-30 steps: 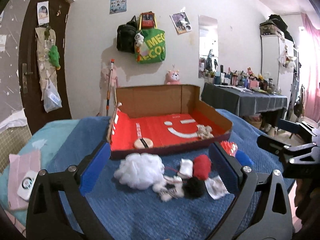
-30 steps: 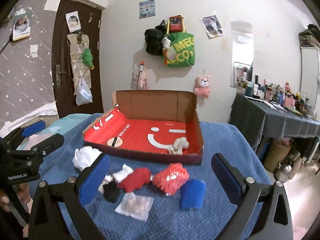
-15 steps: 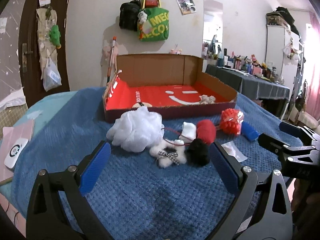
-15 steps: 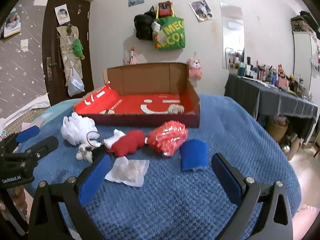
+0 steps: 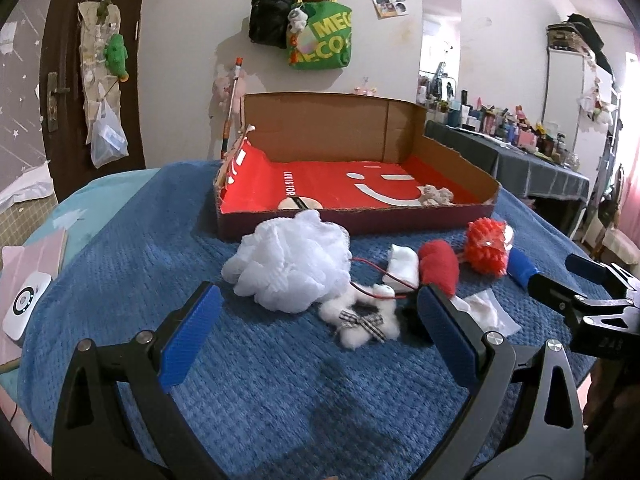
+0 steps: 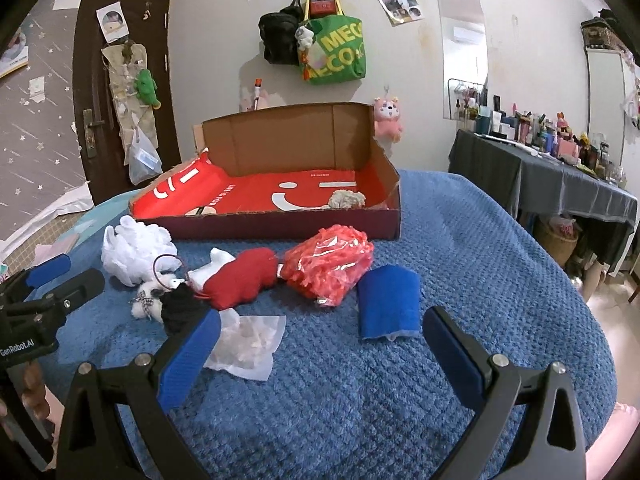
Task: Organize soft objects
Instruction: 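Grasp the white mesh bath puff with the left tool while the right tool grasps the red mesh bag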
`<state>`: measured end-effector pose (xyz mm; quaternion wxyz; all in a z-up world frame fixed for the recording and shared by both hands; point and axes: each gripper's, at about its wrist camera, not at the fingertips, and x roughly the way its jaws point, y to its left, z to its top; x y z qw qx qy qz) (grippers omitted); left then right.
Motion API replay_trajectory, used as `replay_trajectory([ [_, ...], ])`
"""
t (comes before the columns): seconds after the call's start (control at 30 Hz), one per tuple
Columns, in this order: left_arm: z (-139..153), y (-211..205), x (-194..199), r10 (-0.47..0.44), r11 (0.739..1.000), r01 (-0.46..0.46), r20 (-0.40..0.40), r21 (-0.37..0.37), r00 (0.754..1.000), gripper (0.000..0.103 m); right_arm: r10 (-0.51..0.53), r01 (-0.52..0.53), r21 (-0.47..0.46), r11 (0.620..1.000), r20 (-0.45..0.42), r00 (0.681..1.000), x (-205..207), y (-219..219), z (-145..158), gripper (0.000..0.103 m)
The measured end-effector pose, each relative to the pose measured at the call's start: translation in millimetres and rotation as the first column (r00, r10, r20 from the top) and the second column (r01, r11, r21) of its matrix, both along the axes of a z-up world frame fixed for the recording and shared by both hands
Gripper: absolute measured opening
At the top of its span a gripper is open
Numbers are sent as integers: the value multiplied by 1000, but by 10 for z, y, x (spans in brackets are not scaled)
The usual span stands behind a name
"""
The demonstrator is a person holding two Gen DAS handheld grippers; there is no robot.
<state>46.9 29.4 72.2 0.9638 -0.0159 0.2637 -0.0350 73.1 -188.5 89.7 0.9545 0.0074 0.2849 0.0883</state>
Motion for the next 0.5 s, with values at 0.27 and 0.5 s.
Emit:
replay_trajectory([
  [0.27,27,66,280,18,1000,-18,-47,10,999,100,7,-7,10,1000,-23,1000,267,21,52,103],
  [0.5,-14,189,558,21,1000,-20,-100,4,995,100,8,-8,3,1000,-47,999,552,75,83,103],
])
